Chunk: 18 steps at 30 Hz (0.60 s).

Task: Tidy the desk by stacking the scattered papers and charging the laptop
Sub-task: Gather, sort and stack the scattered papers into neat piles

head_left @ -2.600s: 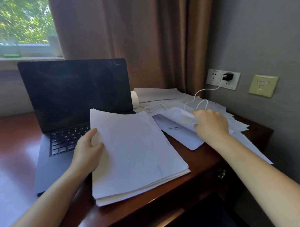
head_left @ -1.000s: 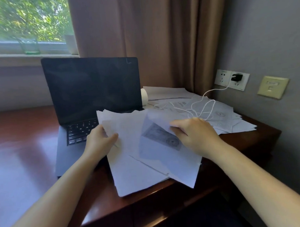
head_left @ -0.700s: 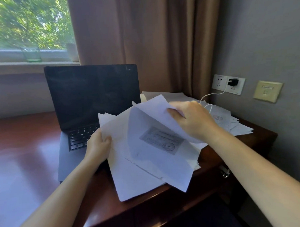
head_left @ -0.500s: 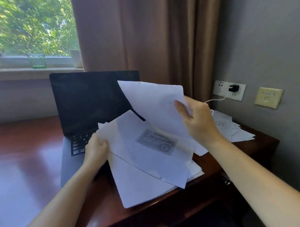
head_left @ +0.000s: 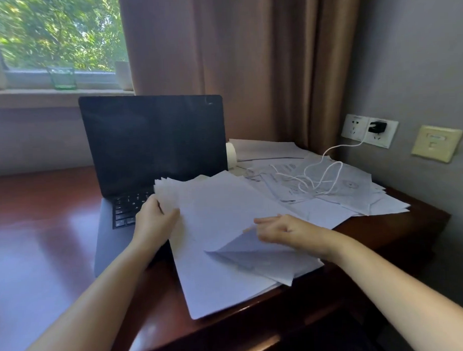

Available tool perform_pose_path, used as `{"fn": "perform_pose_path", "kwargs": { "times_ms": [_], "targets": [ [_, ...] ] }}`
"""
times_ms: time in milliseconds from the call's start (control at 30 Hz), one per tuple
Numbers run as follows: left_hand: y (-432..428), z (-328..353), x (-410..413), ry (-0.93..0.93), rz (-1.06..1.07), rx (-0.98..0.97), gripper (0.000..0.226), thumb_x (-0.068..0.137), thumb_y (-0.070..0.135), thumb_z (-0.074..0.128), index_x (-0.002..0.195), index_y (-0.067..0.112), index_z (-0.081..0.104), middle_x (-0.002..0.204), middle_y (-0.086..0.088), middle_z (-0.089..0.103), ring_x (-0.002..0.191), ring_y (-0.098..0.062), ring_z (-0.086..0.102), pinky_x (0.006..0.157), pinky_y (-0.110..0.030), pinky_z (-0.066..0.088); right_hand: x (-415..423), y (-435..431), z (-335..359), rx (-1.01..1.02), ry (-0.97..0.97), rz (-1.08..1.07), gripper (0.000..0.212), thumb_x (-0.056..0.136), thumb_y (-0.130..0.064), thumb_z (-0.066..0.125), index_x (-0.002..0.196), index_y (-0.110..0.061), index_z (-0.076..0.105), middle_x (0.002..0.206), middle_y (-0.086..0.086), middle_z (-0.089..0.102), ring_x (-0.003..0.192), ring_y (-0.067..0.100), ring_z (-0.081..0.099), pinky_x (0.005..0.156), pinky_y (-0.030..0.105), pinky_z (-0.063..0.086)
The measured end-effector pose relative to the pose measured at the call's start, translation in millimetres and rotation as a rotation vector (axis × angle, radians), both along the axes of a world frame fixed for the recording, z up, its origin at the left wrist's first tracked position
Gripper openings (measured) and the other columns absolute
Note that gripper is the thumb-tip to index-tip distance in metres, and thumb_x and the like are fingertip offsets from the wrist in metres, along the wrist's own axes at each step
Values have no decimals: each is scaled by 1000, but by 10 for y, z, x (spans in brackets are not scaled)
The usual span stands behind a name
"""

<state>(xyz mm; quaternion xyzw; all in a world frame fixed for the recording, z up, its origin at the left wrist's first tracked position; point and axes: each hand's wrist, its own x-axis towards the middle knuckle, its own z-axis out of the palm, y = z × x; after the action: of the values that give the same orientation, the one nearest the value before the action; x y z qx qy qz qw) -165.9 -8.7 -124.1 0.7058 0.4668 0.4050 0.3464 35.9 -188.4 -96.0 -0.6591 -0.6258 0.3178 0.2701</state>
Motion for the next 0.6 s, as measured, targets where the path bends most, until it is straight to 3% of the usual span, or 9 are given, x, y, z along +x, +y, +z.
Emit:
{"fn": "perform_pose_path", "kwargs": {
  "times_ms": [67,100,167,200,233,300,467,533,600],
  "targets": [
    [-10,-18,1,23,-3,23,8,82,7,54,86,2,58,78,-8,60,70,-19,51,54,-28,36,65,41,41,-27,112,-53,55,79,-70,43,89,-27,75,127,-17,57,127,-6,39,103,10,22],
    [-9,-18,5,19,0,31,11,82,8,54,84,-2,57,74,-10,59,67,-20,49,54,-29,35,107,78,54,-19,122,-107,59,82,-72,39,91,-26,75,129,-11,58,127,0,43,108,21,24],
    [-5,-19,15,11,21,45,19,83,10,55,79,-8,54,67,-11,54,63,-20,45,53,-29,33,204,177,43,14,57,-256,41,91,-57,43,98,-26,70,129,-5,58,126,11,48,110,30,30],
    [-3,-24,19,6,29,55,20,83,11,55,77,-8,53,65,-9,53,62,-20,44,52,-29,32,268,231,22,19,-47,-328,31,93,-47,49,108,-25,66,130,-3,56,126,14,48,107,30,33],
    [-1,-30,23,2,34,57,19,84,10,55,75,-6,53,64,-7,53,61,-19,45,52,-29,32,330,276,-8,-2,-163,-382,34,92,-40,54,121,-22,59,134,-1,53,127,16,47,104,28,34],
    [-4,-26,34,-6,41,78,15,86,10,54,74,1,56,66,-2,55,63,-17,48,52,-28,34,413,328,-56,-73,-311,-460,57,90,-36,60,140,-17,41,143,3,44,130,20,43,102,29,34],
    [0,-21,56,-27,44,123,9,90,9,53,84,10,58,74,6,57,73,-18,52,55,-24,37,484,423,-105,-25,-136,-572,79,85,-31,67,149,-12,24,144,8,43,128,21,45,96,26,35],
    [14,-32,56,-47,47,129,8,90,9,54,83,11,58,75,5,57,75,-19,53,56,-28,37,528,465,-127,14,-113,-618,68,87,-27,66,144,-10,34,137,10,49,120,22,51,90,25,37],
    [31,-43,48,-68,50,127,11,93,12,52,82,11,56,76,3,56,78,-22,52,61,-31,34,561,494,-117,97,-144,-623,29,88,-18,63,117,-12,60,111,8,63,97,21,59,73,23,43]
  ]
}}
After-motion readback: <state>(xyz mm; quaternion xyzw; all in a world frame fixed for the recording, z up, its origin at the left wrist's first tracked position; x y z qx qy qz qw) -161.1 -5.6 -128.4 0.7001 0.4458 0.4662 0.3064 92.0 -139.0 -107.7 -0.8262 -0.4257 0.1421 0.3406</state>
